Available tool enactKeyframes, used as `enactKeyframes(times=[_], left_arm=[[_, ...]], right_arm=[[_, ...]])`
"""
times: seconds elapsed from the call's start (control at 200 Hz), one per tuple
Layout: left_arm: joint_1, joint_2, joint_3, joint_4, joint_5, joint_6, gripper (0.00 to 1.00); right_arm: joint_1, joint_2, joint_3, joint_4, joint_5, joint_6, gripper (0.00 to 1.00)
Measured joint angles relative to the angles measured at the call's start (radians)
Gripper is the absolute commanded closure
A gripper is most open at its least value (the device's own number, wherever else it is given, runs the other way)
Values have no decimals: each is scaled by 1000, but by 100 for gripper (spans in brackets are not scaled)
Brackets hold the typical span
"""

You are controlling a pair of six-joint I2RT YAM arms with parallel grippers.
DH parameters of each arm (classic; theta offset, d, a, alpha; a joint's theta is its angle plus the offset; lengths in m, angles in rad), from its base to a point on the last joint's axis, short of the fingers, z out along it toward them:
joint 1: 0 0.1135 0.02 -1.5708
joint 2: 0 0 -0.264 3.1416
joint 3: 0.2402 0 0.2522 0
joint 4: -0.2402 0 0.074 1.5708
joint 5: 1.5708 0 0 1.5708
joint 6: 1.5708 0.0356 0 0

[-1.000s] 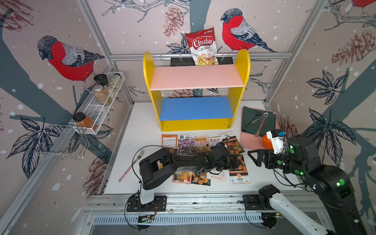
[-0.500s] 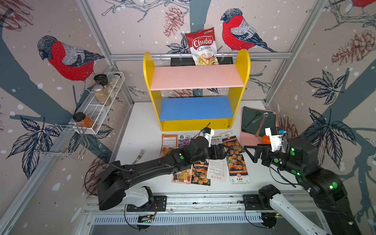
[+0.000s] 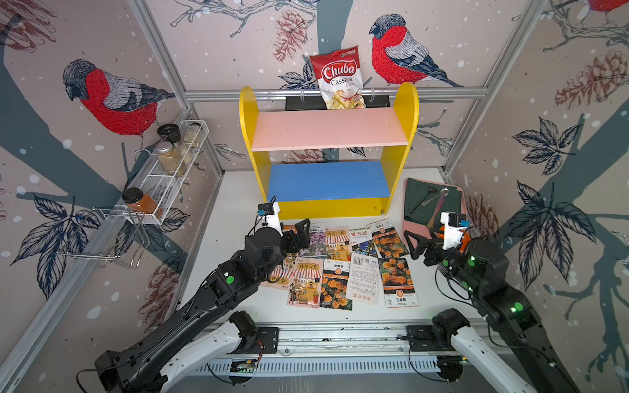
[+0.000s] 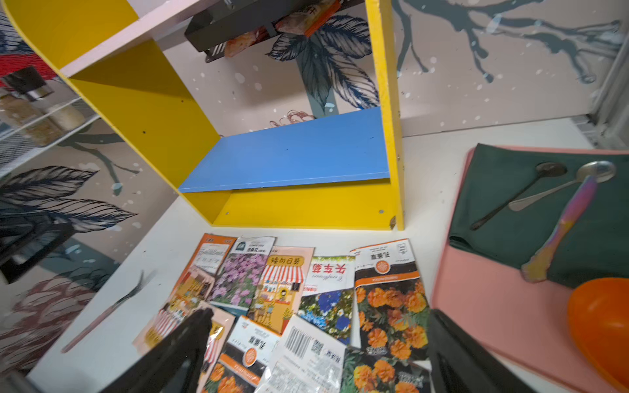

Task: Take the seed bag off the shelf
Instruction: Reset both arms

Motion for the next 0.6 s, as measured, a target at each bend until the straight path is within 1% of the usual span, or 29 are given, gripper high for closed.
enactKeyframes(times=[0.055, 0.16, 0.21, 0.305, 0.405, 0.49, 0.6], left_arm=[[58, -16, -38, -5, -38, 19, 4], [184, -27, -102, 8, -58, 48, 4], [249, -21, -134, 28, -58, 62, 4], [342, -6, -183, 65, -58, 75, 4], [397, 23, -223, 128, -69, 80, 4], [414, 48, -262, 174, -108, 109, 4], [430, 57, -328, 262, -153, 183, 4]], right_arm=[[-6, -1, -46, 55, 45, -22, 0], [-40, 15, -110, 155, 114, -66, 0], [-82, 27, -119, 193, 135, -76, 0], [-175, 38, -156, 305, 165, -79, 0], [-262, 70, -223, 417, 187, -50, 0], [-281, 121, -295, 518, 194, -34, 0], [-319, 200, -409, 683, 208, -43, 0]])
